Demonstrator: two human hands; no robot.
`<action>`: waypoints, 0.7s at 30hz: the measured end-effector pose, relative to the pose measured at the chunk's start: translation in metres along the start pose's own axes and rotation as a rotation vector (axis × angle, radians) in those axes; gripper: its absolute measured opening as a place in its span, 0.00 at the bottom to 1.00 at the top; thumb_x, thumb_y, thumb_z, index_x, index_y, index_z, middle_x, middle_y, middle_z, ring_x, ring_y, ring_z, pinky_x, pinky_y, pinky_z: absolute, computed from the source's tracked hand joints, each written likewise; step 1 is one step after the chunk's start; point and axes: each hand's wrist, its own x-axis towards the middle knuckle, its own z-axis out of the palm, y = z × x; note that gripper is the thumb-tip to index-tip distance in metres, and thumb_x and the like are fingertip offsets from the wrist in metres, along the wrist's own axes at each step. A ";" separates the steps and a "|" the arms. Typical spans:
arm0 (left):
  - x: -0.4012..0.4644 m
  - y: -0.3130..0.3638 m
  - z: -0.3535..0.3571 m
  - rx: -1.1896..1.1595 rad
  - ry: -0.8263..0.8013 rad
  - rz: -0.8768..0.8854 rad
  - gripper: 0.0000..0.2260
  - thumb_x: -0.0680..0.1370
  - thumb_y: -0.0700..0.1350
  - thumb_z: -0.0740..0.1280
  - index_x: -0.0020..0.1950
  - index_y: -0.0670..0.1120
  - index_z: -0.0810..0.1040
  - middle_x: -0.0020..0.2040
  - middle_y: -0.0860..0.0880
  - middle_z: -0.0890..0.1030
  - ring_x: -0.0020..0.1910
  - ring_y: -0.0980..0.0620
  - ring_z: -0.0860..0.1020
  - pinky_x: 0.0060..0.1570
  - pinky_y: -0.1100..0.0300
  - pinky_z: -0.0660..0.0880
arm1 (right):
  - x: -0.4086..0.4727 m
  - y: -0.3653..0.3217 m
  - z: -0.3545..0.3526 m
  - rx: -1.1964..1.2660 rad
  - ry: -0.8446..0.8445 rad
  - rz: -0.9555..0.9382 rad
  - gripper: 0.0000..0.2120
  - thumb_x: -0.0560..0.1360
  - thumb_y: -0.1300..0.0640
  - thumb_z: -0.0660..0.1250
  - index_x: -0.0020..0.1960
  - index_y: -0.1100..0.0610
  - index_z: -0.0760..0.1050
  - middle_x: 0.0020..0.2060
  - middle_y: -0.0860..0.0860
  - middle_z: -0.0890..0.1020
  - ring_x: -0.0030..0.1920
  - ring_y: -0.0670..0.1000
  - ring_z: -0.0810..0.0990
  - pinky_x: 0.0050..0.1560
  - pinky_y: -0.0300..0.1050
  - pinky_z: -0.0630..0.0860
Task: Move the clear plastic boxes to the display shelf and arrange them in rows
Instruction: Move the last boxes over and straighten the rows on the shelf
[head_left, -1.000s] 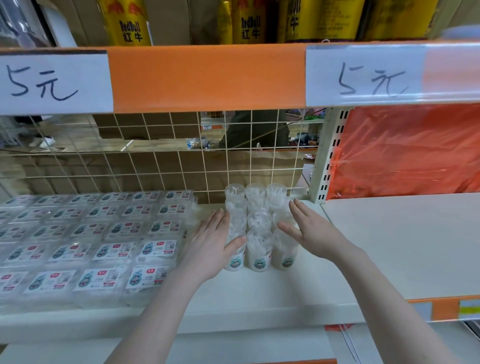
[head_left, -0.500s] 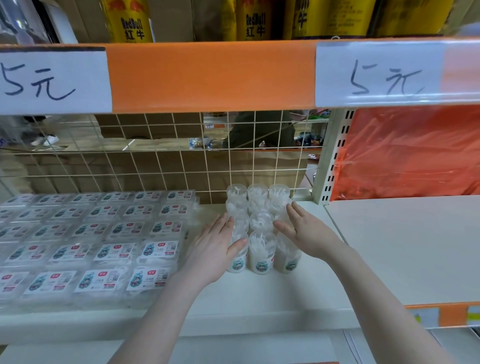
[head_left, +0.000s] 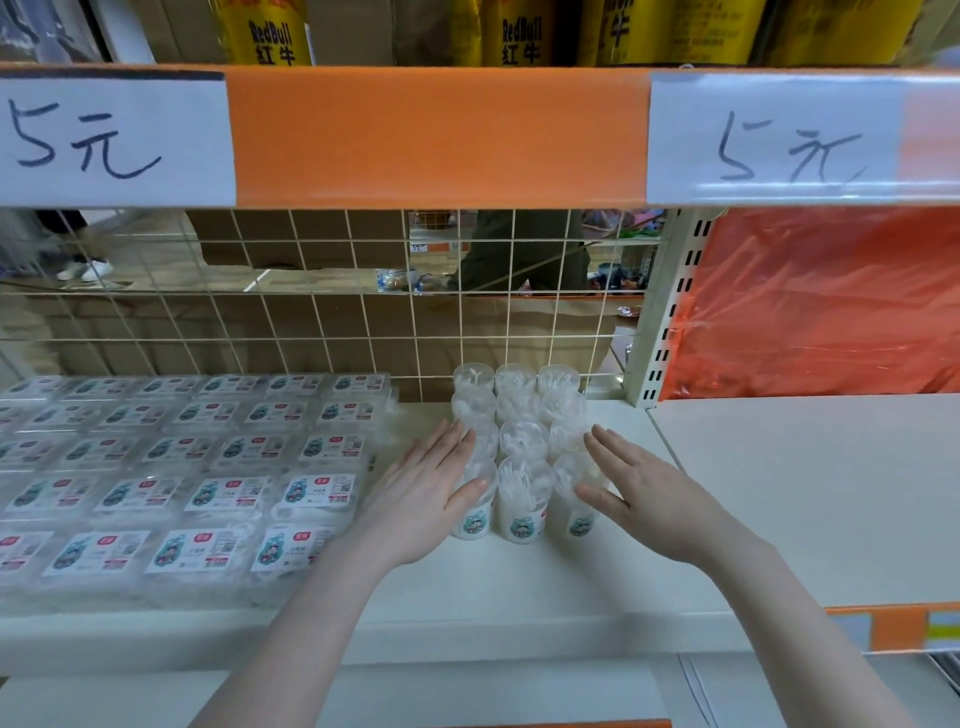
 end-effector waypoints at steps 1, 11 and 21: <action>0.000 0.000 0.001 -0.007 0.001 -0.002 0.26 0.82 0.58 0.46 0.78 0.51 0.45 0.78 0.56 0.42 0.76 0.58 0.41 0.72 0.59 0.45 | 0.000 -0.001 0.001 -0.003 0.005 0.001 0.33 0.79 0.39 0.47 0.77 0.54 0.43 0.76 0.47 0.44 0.75 0.43 0.42 0.69 0.34 0.40; 0.001 0.000 0.006 -0.033 0.025 0.006 0.30 0.80 0.62 0.48 0.78 0.51 0.45 0.78 0.55 0.44 0.76 0.59 0.42 0.73 0.58 0.49 | -0.007 -0.008 0.002 -0.138 0.130 -0.079 0.44 0.70 0.27 0.36 0.77 0.53 0.47 0.76 0.47 0.49 0.75 0.45 0.46 0.67 0.31 0.39; -0.001 0.003 0.004 0.008 0.048 0.046 0.30 0.80 0.60 0.53 0.78 0.51 0.46 0.78 0.55 0.44 0.76 0.59 0.43 0.72 0.61 0.50 | -0.005 -0.002 0.024 -0.221 0.342 -0.099 0.34 0.58 0.49 0.81 0.59 0.63 0.77 0.57 0.58 0.80 0.56 0.56 0.80 0.52 0.49 0.77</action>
